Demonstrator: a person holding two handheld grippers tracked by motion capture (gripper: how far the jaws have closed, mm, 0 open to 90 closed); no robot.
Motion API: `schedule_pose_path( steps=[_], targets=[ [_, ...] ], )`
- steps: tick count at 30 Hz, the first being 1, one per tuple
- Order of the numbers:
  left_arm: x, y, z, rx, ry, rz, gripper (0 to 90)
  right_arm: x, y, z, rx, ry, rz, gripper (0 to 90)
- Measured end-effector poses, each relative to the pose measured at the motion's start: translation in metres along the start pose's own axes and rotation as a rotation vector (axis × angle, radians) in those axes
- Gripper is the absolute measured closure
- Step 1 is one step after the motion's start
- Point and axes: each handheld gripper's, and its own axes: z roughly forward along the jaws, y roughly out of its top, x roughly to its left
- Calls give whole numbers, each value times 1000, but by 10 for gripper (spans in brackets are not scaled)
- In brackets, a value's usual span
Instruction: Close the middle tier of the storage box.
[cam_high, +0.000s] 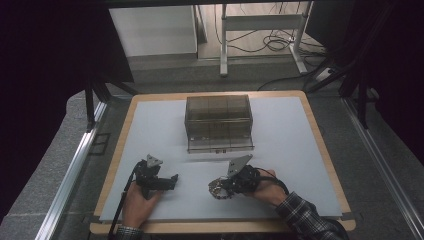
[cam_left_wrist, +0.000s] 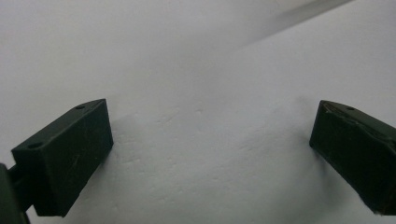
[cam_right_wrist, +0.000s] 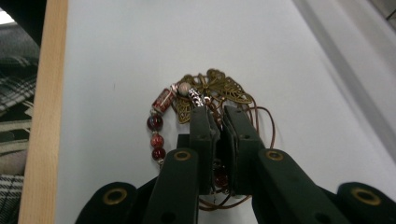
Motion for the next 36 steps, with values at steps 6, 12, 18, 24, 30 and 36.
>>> schedule_pose_path(
  steps=[6,12,18,24,30,36],
  targets=[
    [0,0,0,0,0,0,0,0,2,-5,-34,-7,2,819],
    [0,0,0,0,0,0,0,-2,5,-11,-60,-21,4,819],
    [0,0,0,0,0,0,0,-3,7,-15,-81,-31,8,819],
    [0,0,0,0,0,0,0,-6,9,-20,-102,-39,18,819],
    [0,0,0,0,0,0,0,-9,10,-26,-120,-58,27,819],
    [0,0,0,1,-1,0,0,-11,12,-31,-130,-75,36,819]
  ],
)
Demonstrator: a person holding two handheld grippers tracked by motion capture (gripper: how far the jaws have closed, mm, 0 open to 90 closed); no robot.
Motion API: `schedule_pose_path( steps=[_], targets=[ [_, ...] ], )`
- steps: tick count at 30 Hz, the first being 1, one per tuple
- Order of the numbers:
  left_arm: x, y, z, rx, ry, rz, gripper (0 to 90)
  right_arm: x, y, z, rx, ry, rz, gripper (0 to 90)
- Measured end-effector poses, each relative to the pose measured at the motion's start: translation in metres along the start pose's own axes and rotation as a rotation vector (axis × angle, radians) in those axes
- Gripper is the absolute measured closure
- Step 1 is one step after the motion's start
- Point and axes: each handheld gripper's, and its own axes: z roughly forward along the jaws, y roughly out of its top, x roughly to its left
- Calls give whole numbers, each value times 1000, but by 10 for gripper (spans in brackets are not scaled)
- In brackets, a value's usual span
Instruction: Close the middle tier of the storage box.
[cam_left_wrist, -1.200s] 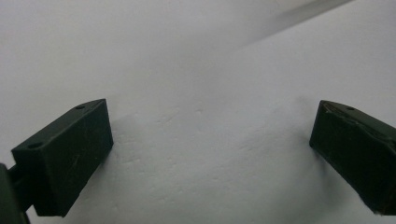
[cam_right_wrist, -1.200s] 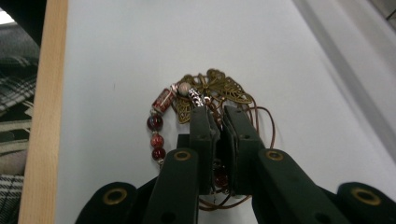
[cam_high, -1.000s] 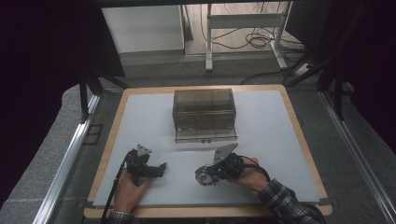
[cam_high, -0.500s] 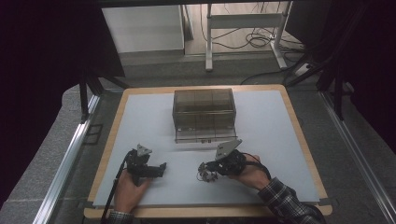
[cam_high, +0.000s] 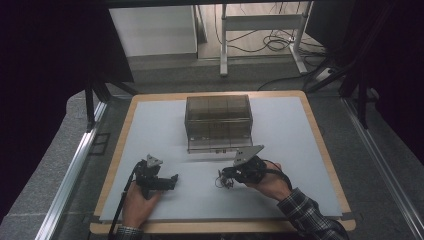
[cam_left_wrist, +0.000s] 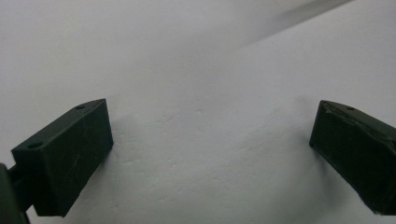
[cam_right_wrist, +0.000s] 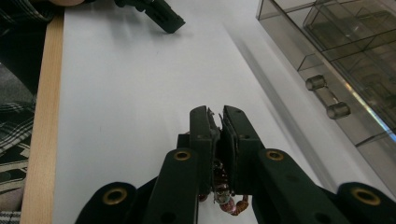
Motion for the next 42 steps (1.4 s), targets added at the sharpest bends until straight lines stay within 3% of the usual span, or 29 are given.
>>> schedule_pose_path(
  steps=[42],
  targets=[
    [0,0,0,-4,0,-5,0,-14,15,-22,-67,-74,33,819]
  ],
)
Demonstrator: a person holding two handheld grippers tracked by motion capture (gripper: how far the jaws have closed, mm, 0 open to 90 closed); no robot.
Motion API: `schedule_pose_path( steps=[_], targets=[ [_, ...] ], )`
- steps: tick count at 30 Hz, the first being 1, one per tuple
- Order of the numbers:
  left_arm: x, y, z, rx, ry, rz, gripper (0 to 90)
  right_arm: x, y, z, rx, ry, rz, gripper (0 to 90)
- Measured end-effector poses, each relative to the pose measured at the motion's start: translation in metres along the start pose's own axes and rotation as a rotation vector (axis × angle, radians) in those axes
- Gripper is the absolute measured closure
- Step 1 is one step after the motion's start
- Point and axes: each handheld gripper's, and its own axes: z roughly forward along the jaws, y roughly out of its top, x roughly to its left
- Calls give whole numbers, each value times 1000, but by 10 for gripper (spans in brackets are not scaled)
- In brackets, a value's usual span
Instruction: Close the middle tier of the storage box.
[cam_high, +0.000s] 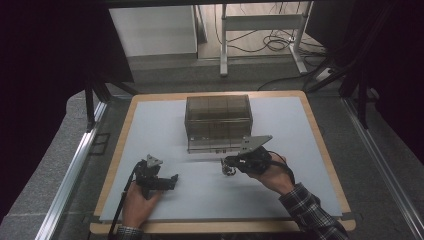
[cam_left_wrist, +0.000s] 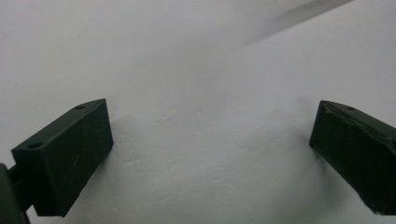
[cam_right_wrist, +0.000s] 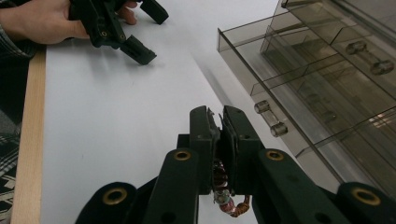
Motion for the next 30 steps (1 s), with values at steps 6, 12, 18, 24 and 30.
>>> schedule_pose_path(
  steps=[6,12,18,24,30],
  targets=[
    [0,0,0,2,0,0,0,-3,6,-4,-6,-13,-6,819],
    [0,0,0,2,-1,0,0,-6,13,-7,-14,-17,-3,819],
    [0,0,0,0,0,0,0,-9,20,-9,-24,-21,5,819],
    [0,0,0,1,-1,0,0,-12,27,-12,-30,-25,-3,819],
    [0,0,0,1,-1,2,0,-14,34,-14,-42,-22,-2,819]
  ],
)
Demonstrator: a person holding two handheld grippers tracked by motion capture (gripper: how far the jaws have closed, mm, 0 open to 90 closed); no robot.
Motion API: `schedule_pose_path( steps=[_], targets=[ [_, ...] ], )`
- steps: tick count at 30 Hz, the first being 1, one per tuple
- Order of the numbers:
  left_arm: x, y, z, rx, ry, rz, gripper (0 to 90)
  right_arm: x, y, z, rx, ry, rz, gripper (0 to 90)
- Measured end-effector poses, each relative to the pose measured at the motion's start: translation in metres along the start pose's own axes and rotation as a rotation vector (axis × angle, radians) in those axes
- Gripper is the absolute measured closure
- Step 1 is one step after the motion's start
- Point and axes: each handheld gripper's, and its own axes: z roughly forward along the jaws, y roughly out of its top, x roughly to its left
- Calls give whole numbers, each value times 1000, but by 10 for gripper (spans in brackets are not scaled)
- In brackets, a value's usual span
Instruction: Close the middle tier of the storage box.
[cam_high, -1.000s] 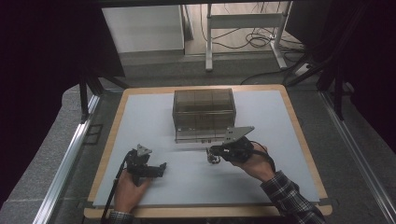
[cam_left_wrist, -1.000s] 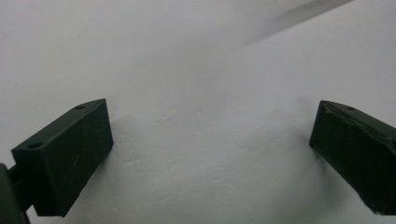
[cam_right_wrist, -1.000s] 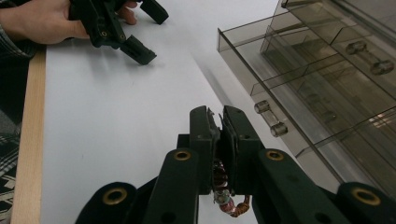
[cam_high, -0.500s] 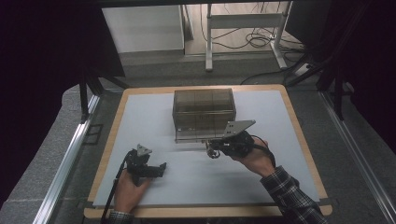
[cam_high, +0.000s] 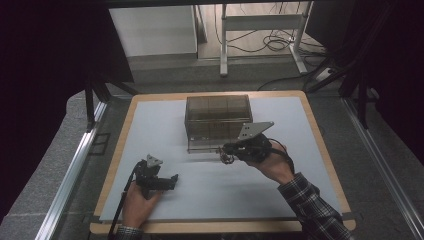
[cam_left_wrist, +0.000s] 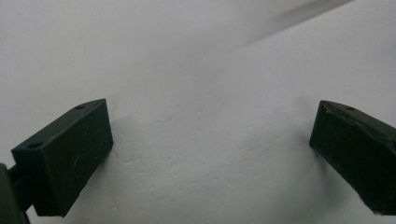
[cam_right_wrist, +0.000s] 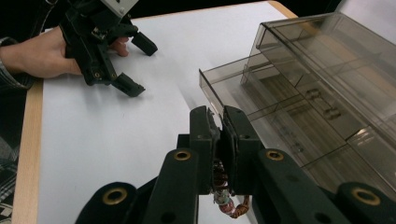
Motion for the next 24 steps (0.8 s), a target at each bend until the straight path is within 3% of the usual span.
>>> schedule_pose_path(
  steps=[24],
  targets=[
    [0,0,0,-2,0,3,0,-13,28,2,-26,-15,-3,819]
  ],
)
